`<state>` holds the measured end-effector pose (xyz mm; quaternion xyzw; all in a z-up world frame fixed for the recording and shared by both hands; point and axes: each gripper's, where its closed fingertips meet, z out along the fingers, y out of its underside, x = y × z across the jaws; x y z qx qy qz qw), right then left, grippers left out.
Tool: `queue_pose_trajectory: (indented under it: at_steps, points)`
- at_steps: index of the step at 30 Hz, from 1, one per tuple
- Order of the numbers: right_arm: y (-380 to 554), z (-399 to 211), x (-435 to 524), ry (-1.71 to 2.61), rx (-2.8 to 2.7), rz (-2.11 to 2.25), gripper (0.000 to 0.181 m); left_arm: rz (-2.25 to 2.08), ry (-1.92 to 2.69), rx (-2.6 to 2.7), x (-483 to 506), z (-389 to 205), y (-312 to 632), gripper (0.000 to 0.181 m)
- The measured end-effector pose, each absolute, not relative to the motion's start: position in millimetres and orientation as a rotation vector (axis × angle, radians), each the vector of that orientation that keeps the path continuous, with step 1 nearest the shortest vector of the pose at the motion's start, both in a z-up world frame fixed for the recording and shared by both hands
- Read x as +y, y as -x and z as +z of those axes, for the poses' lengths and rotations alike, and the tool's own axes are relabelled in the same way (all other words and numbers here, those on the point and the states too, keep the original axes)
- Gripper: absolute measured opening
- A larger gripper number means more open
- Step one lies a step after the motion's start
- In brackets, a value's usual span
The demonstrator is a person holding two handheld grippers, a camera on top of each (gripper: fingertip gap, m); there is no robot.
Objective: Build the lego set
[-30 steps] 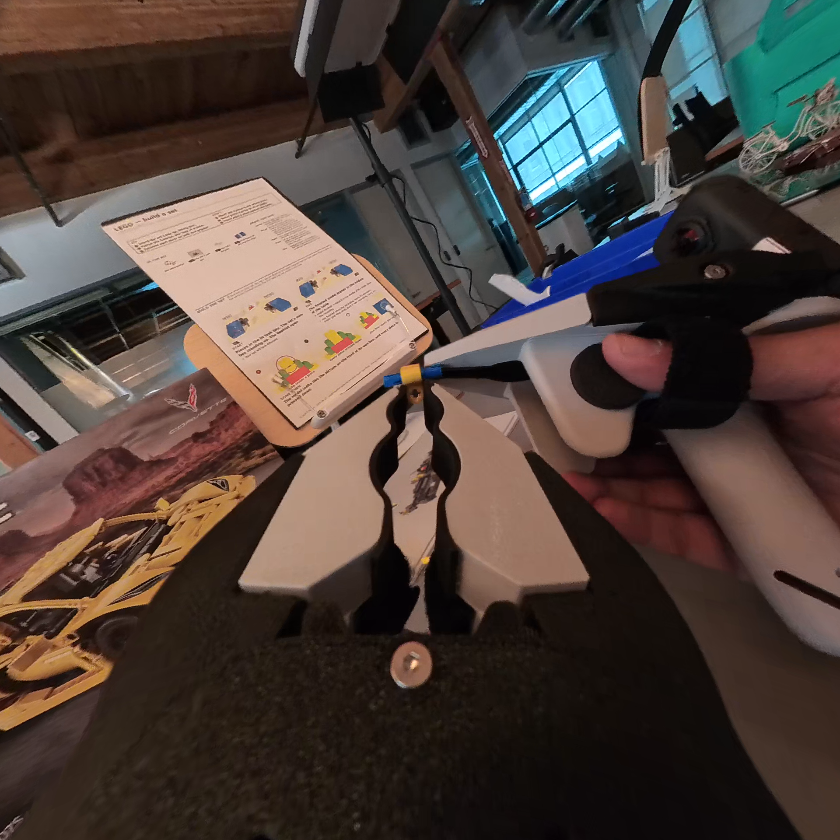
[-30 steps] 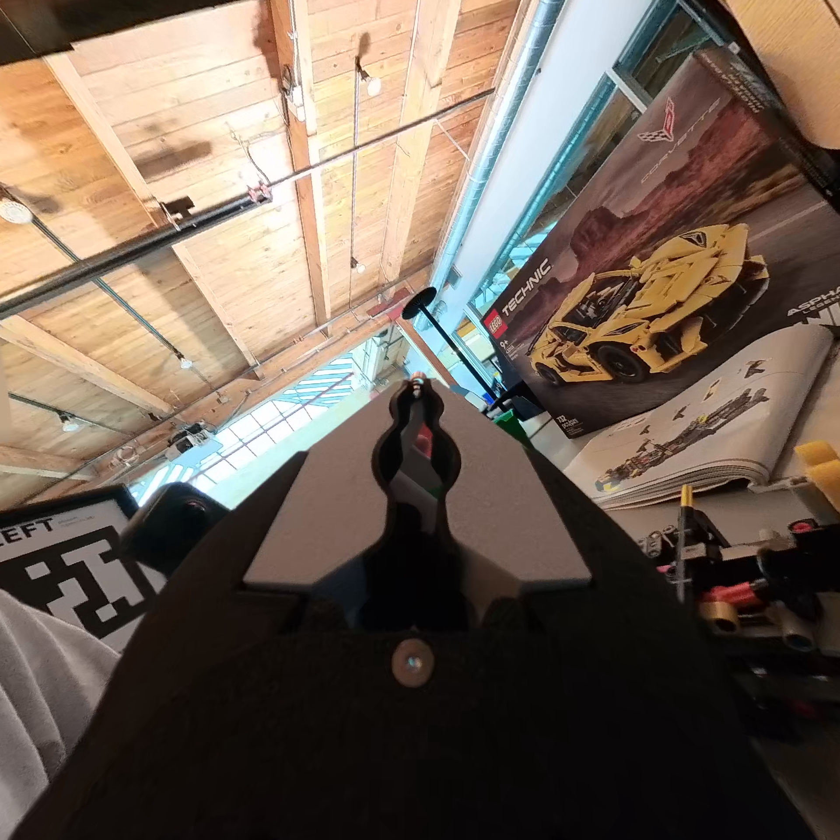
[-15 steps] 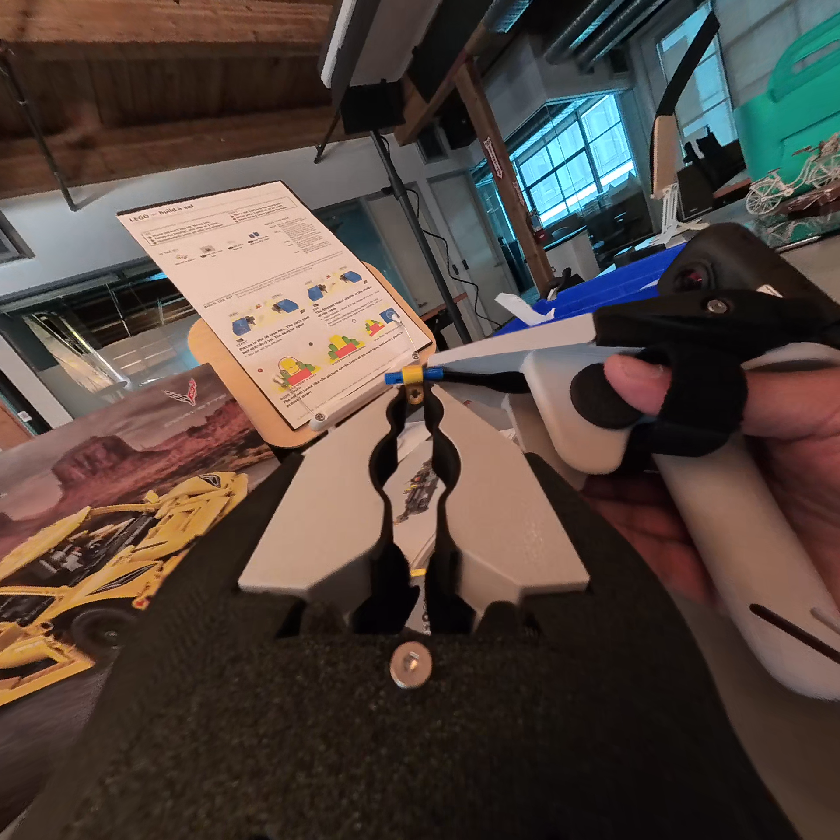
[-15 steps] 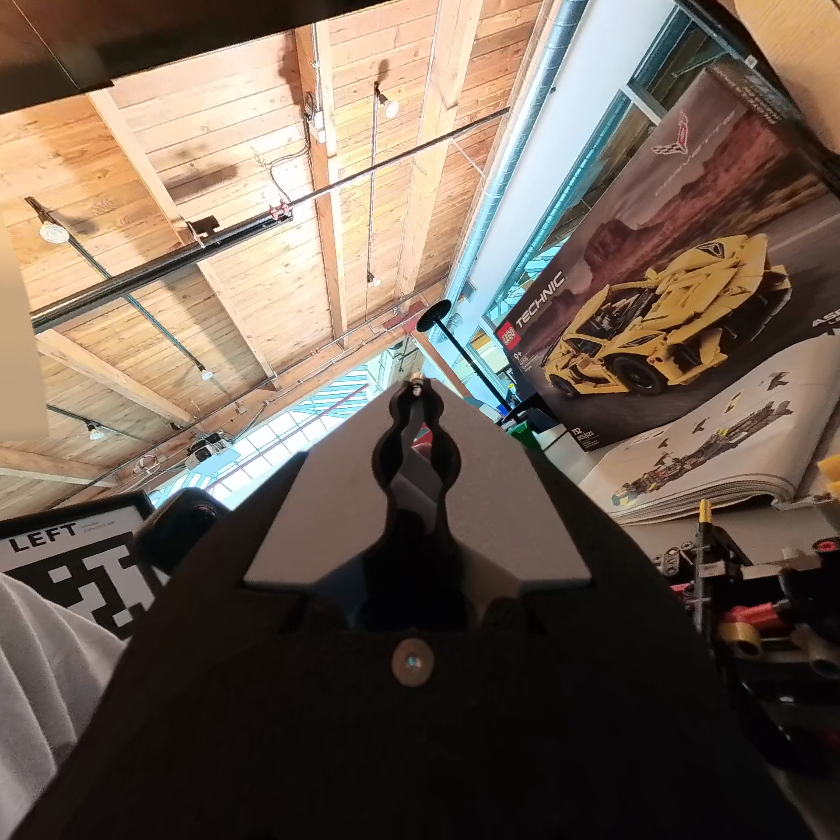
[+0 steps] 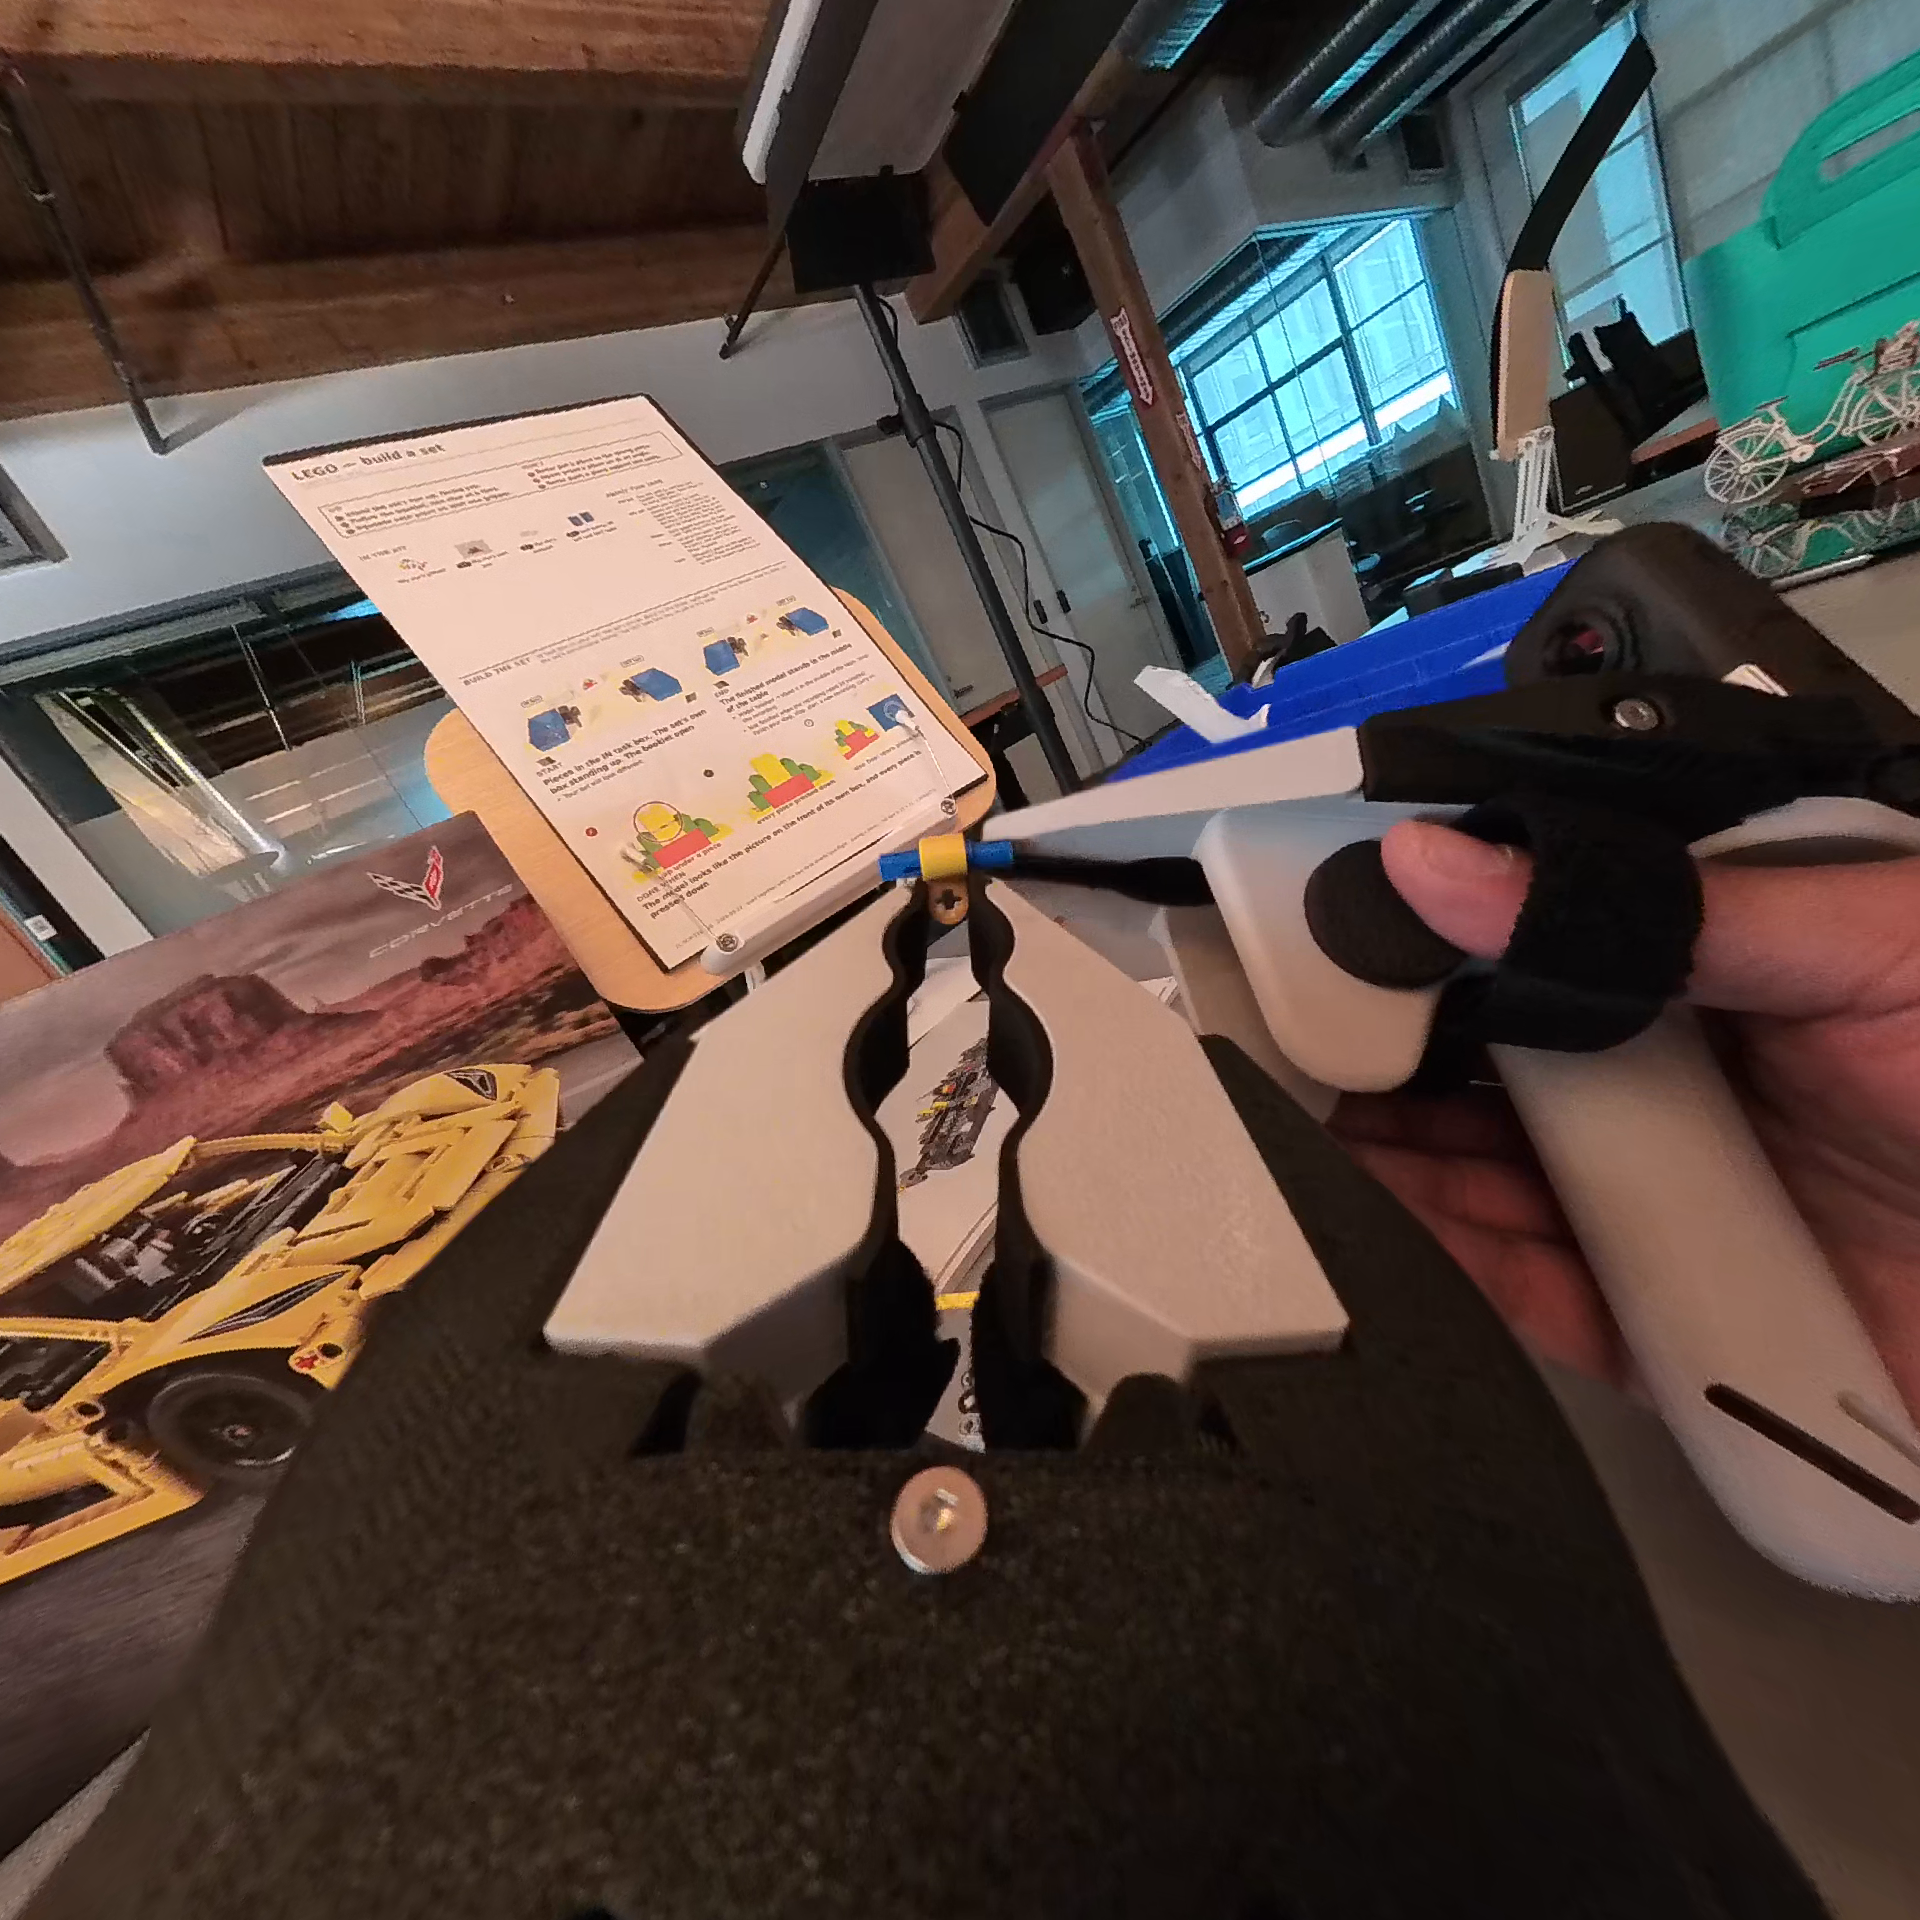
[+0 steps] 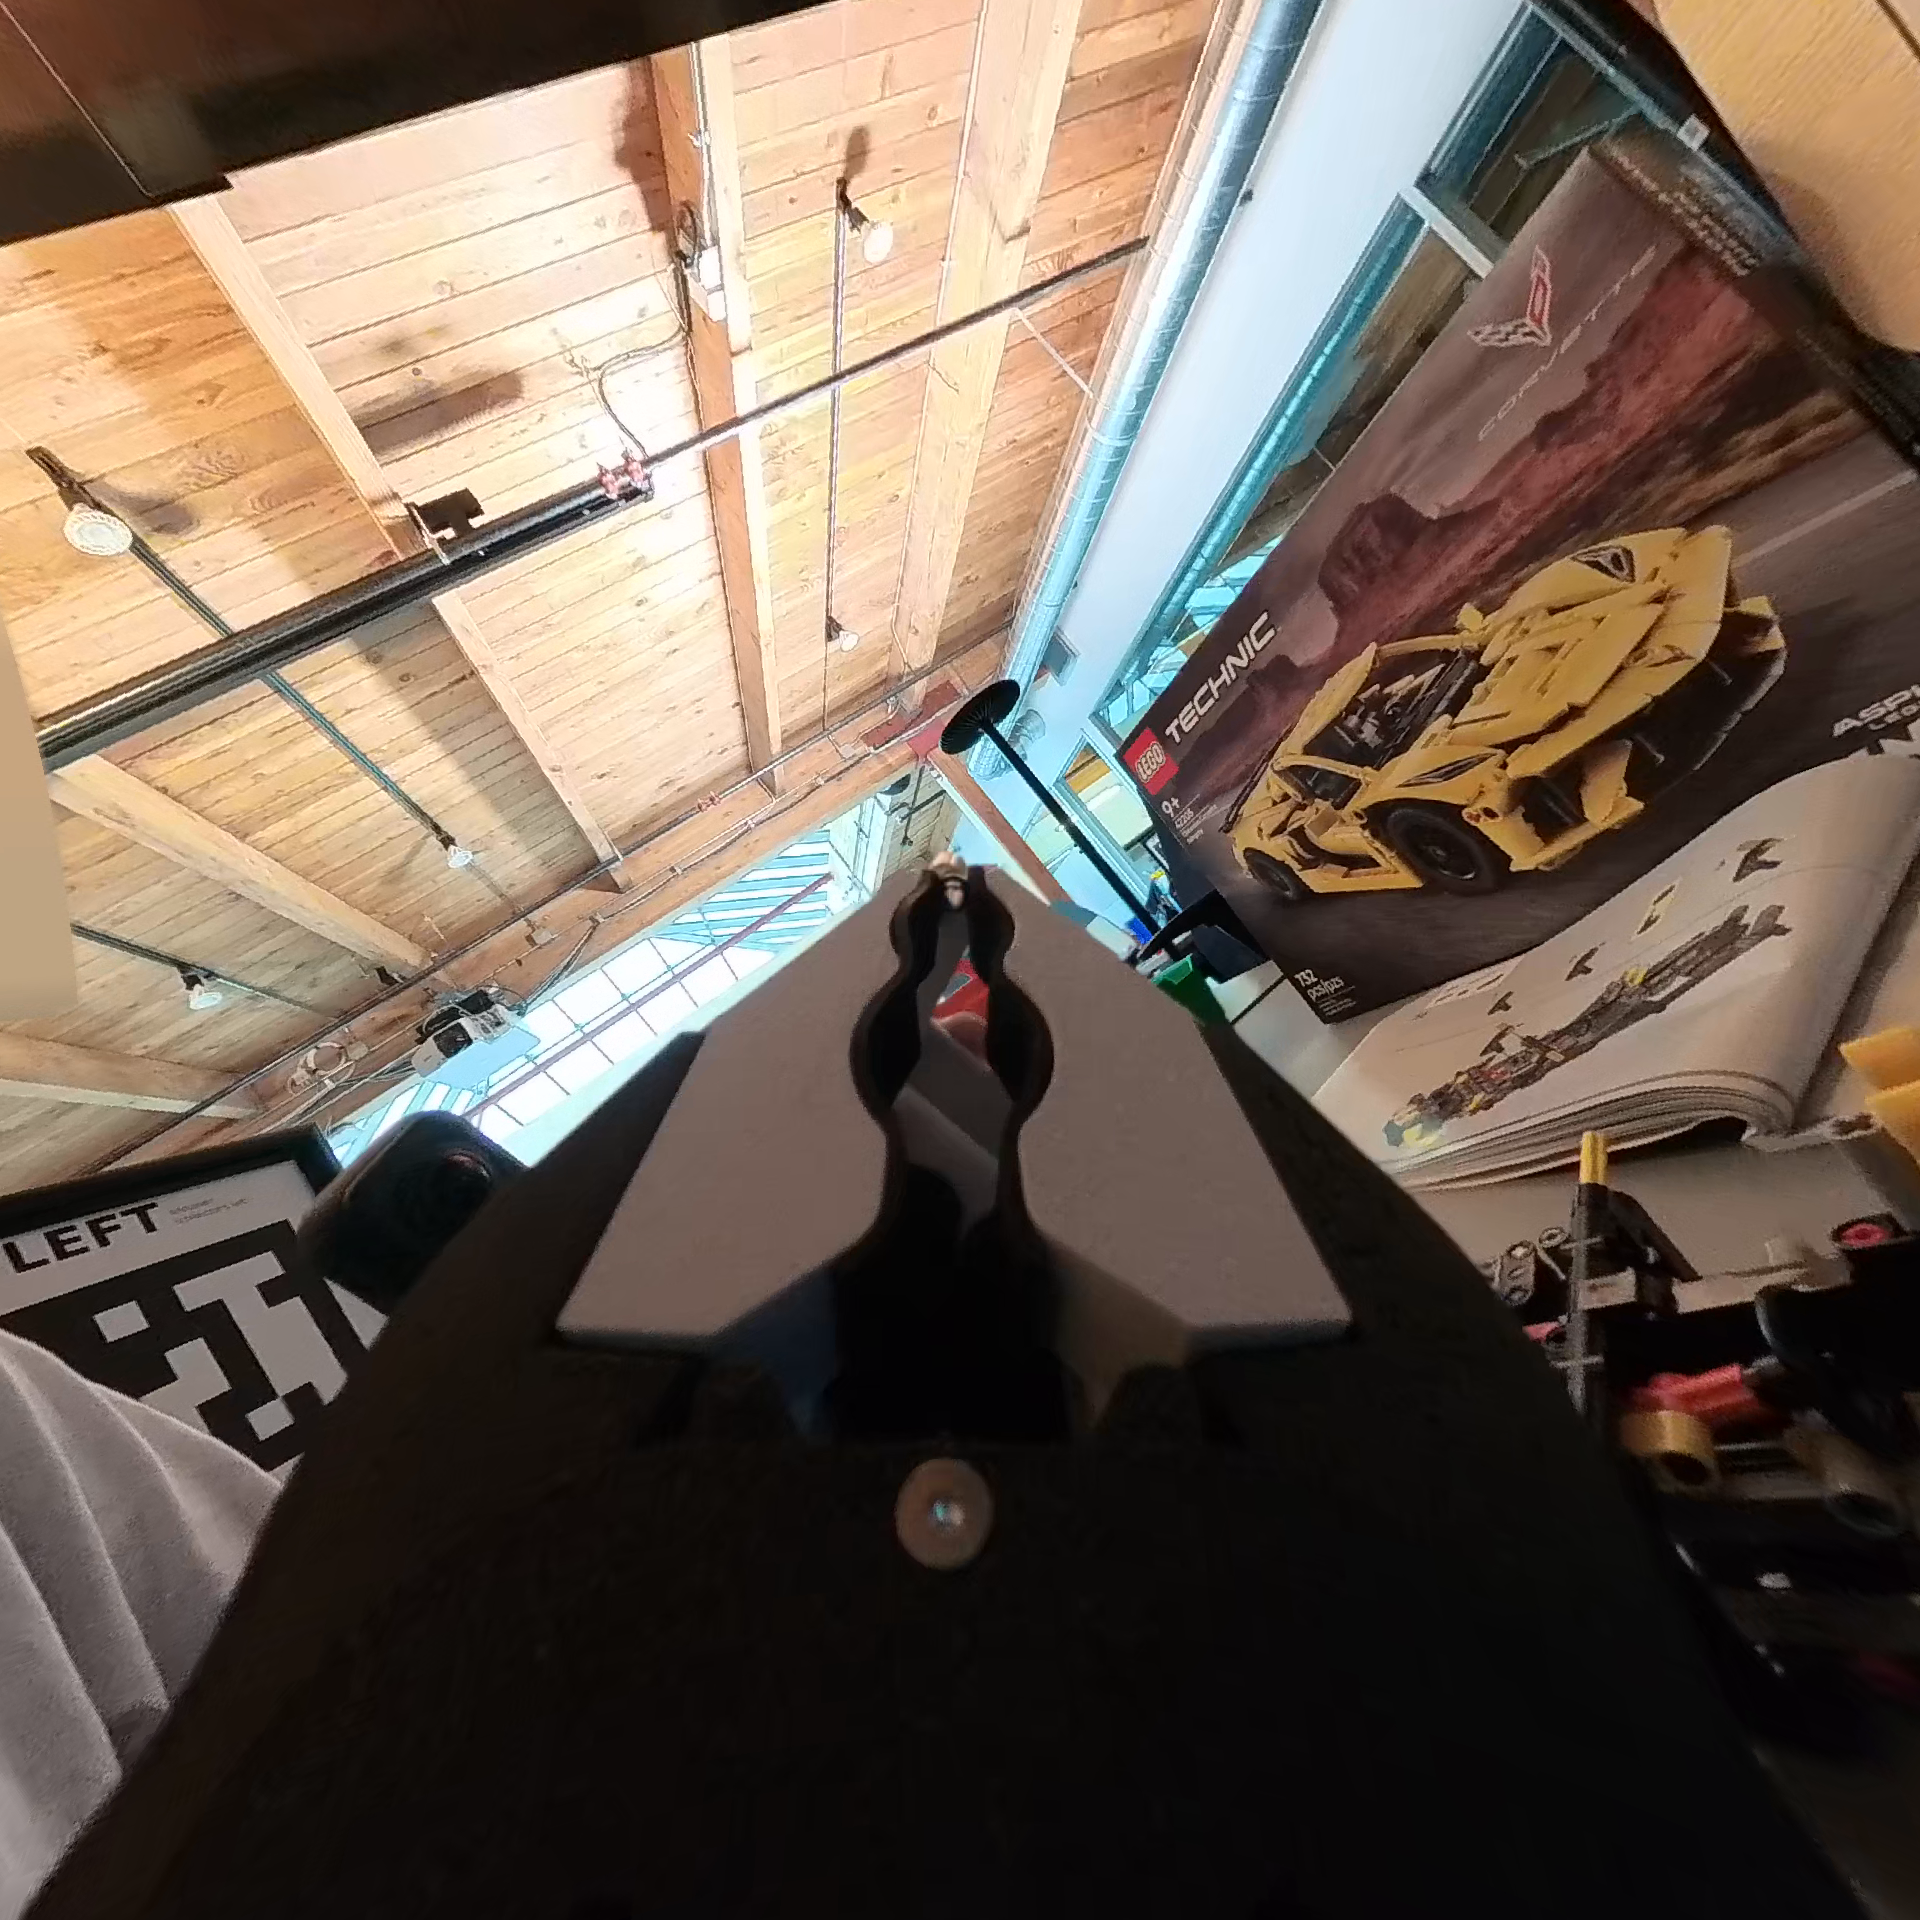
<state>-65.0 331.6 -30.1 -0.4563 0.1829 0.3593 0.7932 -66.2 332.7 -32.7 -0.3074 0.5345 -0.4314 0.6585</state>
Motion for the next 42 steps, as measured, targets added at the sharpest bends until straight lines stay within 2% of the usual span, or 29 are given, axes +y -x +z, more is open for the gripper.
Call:
queue_pose_trajectory:
  at_steps: [30, 42]
  points:
    - [61.0, -34.1, 334.0, 1.031, 0.401, 0.675, 0.004, -0.93, 0.732, 1.238, 335.1, -39.3, 62.3, 0.008]
    - [65.6, -33.2, 334.2, 0.996, 0.404, 0.767, 0.004, -0.907, 0.732, 1.229, 334.2, -38.8, 65.0, 0.008]
